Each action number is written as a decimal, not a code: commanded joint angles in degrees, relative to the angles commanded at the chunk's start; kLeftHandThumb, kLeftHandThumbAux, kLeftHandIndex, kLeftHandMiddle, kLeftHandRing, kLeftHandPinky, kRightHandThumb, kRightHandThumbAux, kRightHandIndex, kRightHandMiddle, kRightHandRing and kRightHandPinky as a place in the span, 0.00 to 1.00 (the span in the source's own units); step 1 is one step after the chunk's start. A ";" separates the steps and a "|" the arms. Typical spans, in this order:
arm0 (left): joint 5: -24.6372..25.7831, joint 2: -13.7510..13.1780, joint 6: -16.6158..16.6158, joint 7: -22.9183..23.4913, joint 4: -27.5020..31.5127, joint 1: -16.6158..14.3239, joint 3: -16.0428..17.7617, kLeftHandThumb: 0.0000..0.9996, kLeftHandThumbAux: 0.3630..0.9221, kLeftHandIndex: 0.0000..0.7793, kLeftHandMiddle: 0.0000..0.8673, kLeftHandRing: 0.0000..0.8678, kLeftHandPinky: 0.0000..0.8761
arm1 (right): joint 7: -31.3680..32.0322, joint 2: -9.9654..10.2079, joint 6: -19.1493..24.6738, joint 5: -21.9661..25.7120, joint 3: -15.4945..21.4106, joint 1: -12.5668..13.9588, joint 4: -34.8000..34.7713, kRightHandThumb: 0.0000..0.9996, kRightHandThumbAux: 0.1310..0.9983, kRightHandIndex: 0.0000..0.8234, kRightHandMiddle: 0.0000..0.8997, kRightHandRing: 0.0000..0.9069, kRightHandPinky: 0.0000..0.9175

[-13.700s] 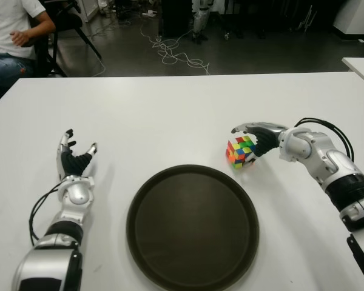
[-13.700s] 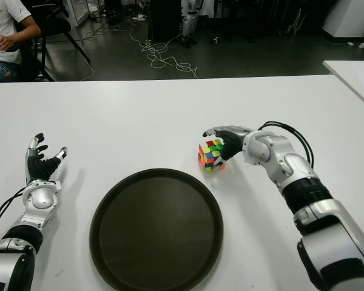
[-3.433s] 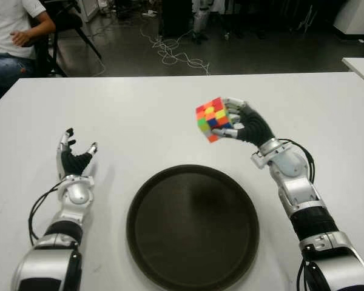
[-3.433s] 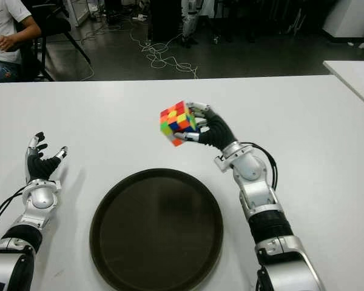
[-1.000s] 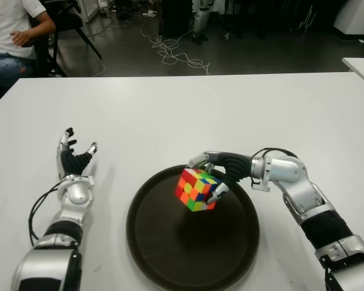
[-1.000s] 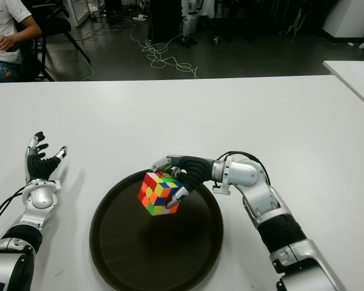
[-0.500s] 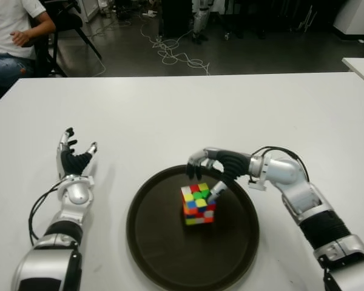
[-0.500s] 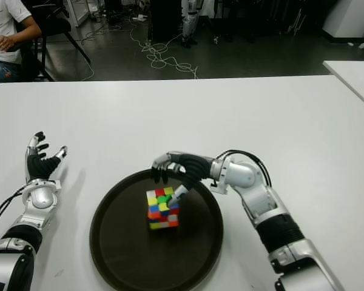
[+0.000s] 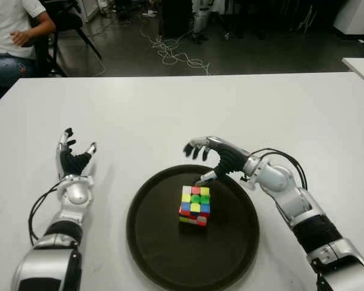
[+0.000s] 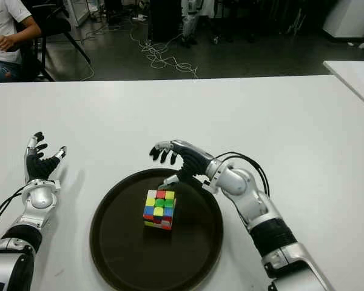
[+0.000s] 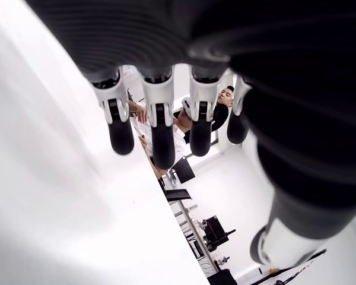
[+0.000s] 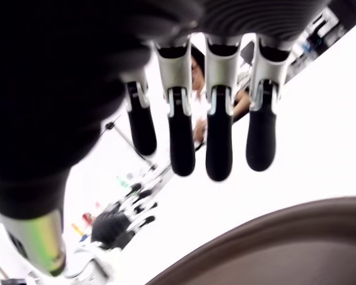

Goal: Pick up the Rubik's Cube and put it in the plate

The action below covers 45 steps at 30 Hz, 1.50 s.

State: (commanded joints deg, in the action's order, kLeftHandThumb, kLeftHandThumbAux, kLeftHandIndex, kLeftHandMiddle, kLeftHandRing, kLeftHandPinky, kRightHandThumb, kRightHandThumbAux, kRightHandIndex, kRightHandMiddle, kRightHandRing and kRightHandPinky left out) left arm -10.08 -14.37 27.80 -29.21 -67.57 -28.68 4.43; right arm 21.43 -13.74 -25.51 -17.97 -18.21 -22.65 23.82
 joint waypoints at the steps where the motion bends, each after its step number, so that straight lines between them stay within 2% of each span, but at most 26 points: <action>1: 0.03 -0.01 0.03 0.05 0.00 0.01 0.02 0.04 0.69 0.14 0.17 0.18 0.20 | -0.02 -0.03 0.01 -0.05 -0.06 -0.02 -0.03 0.00 0.63 0.05 0.16 0.31 0.36; 8: -0.35 -0.32 -0.13 -0.08 -0.24 -0.08 -0.23 0.05 0.66 0.14 0.17 0.19 0.21 | 0.62 -0.30 0.30 -0.06 -0.61 -0.43 -0.19 0.00 0.63 0.03 0.13 0.23 0.26; 11: -0.48 -0.35 -0.15 -0.20 -0.29 -0.07 -0.33 0.05 0.67 0.14 0.17 0.19 0.20 | 1.49 -0.86 0.25 -0.44 -1.20 -0.84 -0.01 0.00 0.65 0.03 0.18 0.33 0.32; 13: -0.52 -0.37 -0.21 -0.23 -0.29 -0.05 -0.35 0.05 0.67 0.14 0.17 0.18 0.18 | 1.73 -1.11 0.28 -0.66 -1.47 -0.98 -0.03 0.00 0.67 0.03 0.21 0.38 0.30; 16: -0.56 -0.38 -0.30 -0.26 -0.28 -0.04 -0.38 0.04 0.66 0.13 0.17 0.18 0.18 | 1.87 -1.28 0.41 -0.60 -1.68 -0.97 -0.25 0.00 0.68 0.02 0.20 0.38 0.25; 18: -0.61 -0.39 -0.38 -0.32 -0.27 -0.04 -0.42 0.04 0.65 0.13 0.16 0.17 0.17 | 1.85 -1.42 0.60 -0.56 -1.72 -0.85 -0.81 0.00 0.66 0.02 0.16 0.28 0.15; 21: -0.65 -0.35 -0.49 -0.41 -0.23 -0.04 -0.43 0.04 0.64 0.12 0.16 0.16 0.15 | 1.39 -1.69 0.56 -0.91 -1.72 -0.79 -1.43 0.00 0.64 0.02 0.11 0.17 0.07; 23: -0.55 -0.28 -0.37 -0.38 -0.18 -0.03 -0.38 0.03 0.65 0.12 0.15 0.16 0.14 | 0.79 -1.82 0.55 -1.45 -1.68 -0.82 -1.52 0.00 0.65 0.02 0.09 0.14 0.07; 26: -0.35 -0.19 -0.02 -0.21 -0.13 0.01 -0.25 0.03 0.67 0.13 0.17 0.18 0.19 | 0.09 -1.90 0.73 -2.02 -1.51 -0.80 -1.65 0.00 0.65 0.03 0.09 0.11 0.07; 32: -0.41 -0.21 0.45 -0.18 -0.05 0.08 -0.32 0.03 0.69 0.14 0.18 0.20 0.24 | -0.55 -1.98 0.58 -1.68 -0.86 -1.80 0.43 0.00 0.64 0.05 0.10 0.11 0.08; 36: -0.88 -0.42 -0.06 -0.57 -0.16 0.01 -0.65 0.03 0.68 0.14 0.18 0.20 0.23 | 1.06 -4.66 -0.96 1.82 2.20 -2.91 2.56 0.00 0.67 0.06 0.11 0.11 0.09; 40: -1.11 -0.44 -0.50 -0.93 -0.33 -0.12 -0.77 0.02 0.68 0.13 0.17 0.18 0.19 | 1.26 -4.20 -0.72 3.97 3.72 -3.43 3.21 0.00 0.70 0.08 0.11 0.12 0.09; 45: -0.73 -0.32 -0.50 -0.60 -0.50 -0.24 -0.45 0.03 0.70 0.13 0.17 0.18 0.20 | 0.22 -5.11 -1.63 6.95 7.21 -4.34 6.37 0.00 0.72 0.07 0.11 0.13 0.13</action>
State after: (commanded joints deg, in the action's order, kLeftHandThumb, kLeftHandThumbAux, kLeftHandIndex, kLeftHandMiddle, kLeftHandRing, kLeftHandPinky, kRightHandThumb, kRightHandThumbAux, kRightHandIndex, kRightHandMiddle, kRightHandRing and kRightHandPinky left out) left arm -10.81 -14.69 27.30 -29.81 -68.07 -28.92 3.98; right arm 21.65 -18.85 -27.14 -11.02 -10.99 -26.99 30.19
